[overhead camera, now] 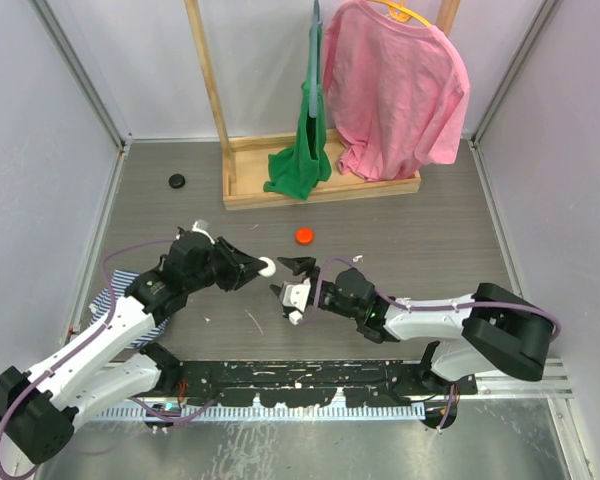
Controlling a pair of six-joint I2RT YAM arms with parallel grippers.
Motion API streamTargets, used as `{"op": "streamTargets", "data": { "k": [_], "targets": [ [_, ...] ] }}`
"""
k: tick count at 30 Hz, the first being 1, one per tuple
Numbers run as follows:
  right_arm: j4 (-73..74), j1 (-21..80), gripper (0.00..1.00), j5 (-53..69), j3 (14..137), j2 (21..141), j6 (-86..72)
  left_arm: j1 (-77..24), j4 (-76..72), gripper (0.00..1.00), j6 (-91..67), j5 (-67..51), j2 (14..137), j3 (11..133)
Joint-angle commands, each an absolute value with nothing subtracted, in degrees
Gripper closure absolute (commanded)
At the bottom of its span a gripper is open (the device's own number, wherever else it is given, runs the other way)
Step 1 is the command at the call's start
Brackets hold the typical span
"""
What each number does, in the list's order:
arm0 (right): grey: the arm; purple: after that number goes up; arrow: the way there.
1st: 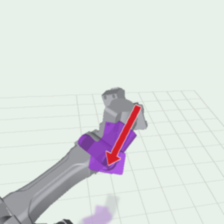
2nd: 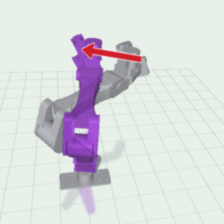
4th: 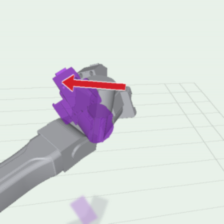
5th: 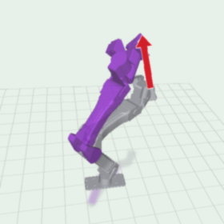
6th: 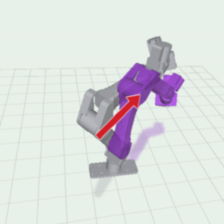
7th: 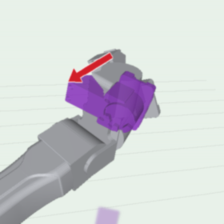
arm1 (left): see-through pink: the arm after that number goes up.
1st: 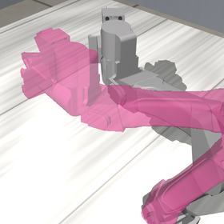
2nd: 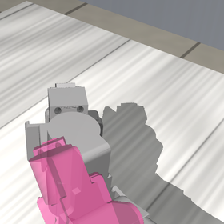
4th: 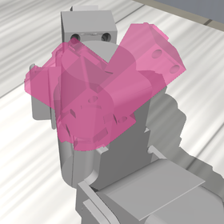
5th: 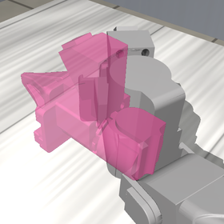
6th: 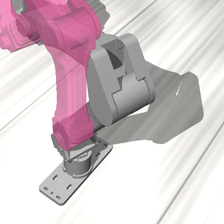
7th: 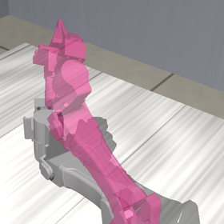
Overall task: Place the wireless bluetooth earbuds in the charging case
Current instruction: Pick up the charging case at the center of the board.
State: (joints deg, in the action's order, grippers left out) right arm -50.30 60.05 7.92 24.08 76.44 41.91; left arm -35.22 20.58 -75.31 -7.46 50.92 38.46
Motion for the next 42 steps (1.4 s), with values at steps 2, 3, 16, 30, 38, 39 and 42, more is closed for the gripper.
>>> {"op": "streamTargets", "data": {
  "k": [2,3,16,30,38,39,42],
  "targets": [
    [-61.81,62.49,0.32,1.02,26.92,81.39,46.39,-35.08,13.95,1.0,-89.68,-5.61,47.71,34.78],
    [-63.27,62.87,0.32,0.17,27.03,82.26,46.88,-35.08,14.21,1.0,-90.38,-5.27,47.59,34.77],
    [-72.69,64.35,0.42,-4.54,28.26,88.59,49.51,-35.15,12.15,1.0,-97.02,-5.64,46.45,32.38],
    [-72.24,64.73,0.6,-4.33,29.32,89.89,50.46,-35.16,10.34,0.99,-97.58,-6.33,46.63,31.5],
    [-69.98,64.74,0.77,-5.6,28.96,87.84,48.78,-35.15,9.9,0.88,-94.59,-4.61,45.45,31.65],
    [-69.48,64.71,0.78,-5.62,28.99,87.43,48.09,-35.19,9.8,0.87,-93.78,-4.15,45.11,31.65],
    [-68.95,64.24,0.81,-5.18,28.52,86.2,45.55,-35.09,9.75,0.82,-90.07,-2.3,43.73,31.96]
  ]
}}
